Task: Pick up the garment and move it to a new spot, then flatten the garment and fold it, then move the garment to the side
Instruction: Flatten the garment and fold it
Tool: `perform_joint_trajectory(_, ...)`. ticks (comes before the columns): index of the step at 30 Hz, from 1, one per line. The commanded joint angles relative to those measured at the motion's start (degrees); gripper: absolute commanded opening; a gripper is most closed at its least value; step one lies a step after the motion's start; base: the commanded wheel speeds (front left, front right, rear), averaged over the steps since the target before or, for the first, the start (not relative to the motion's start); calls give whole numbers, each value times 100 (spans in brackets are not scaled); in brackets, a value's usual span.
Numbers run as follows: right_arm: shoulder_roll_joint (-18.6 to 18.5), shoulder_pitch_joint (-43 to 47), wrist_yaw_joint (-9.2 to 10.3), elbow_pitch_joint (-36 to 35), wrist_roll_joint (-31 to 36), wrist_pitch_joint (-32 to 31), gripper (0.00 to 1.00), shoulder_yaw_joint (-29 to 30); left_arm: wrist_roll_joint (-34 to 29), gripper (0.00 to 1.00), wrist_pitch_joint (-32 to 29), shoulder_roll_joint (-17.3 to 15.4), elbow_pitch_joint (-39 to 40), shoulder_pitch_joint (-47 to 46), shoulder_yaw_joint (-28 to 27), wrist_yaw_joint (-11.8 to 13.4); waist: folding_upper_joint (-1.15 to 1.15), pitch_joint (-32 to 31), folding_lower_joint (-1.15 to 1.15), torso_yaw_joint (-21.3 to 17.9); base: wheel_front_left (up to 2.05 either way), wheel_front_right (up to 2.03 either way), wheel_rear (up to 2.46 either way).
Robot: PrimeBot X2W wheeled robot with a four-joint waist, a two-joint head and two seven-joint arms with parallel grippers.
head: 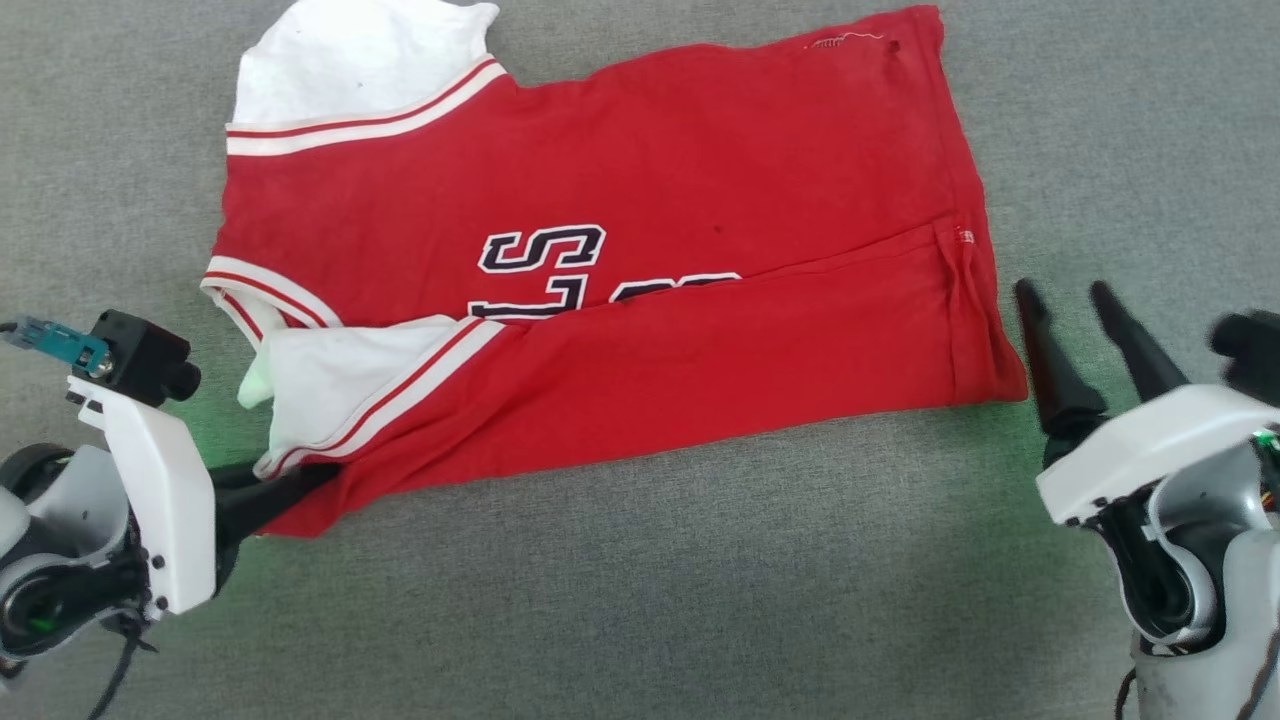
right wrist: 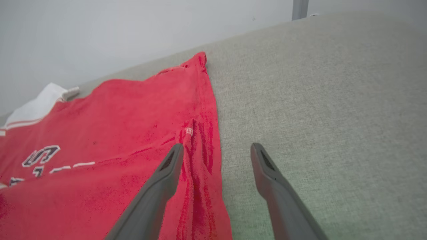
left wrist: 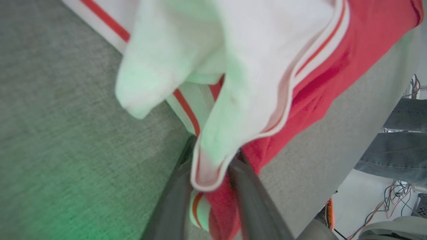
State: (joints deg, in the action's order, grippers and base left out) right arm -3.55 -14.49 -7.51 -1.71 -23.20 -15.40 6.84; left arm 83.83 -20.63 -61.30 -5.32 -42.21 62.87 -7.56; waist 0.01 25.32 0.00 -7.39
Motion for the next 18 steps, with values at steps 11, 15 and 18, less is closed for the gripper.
perform_joint_trajectory(11,-779,-263,5,-476,377,-2972,100,-546,29,0,233,205,248,-110,290,17,-1,100,0,78,0,0,0)
perform_joint_trajectory(15,-809,-439,4,-320,339,-3696,100,-632,-13,0,299,219,302,-225,351,19,-1,215,0,150,0,0,0)
perform_joint_trajectory(18,-851,-474,4,-253,346,-3905,86,-683,-30,0,349,233,300,-274,367,21,-1,243,0,192,0,0,0)
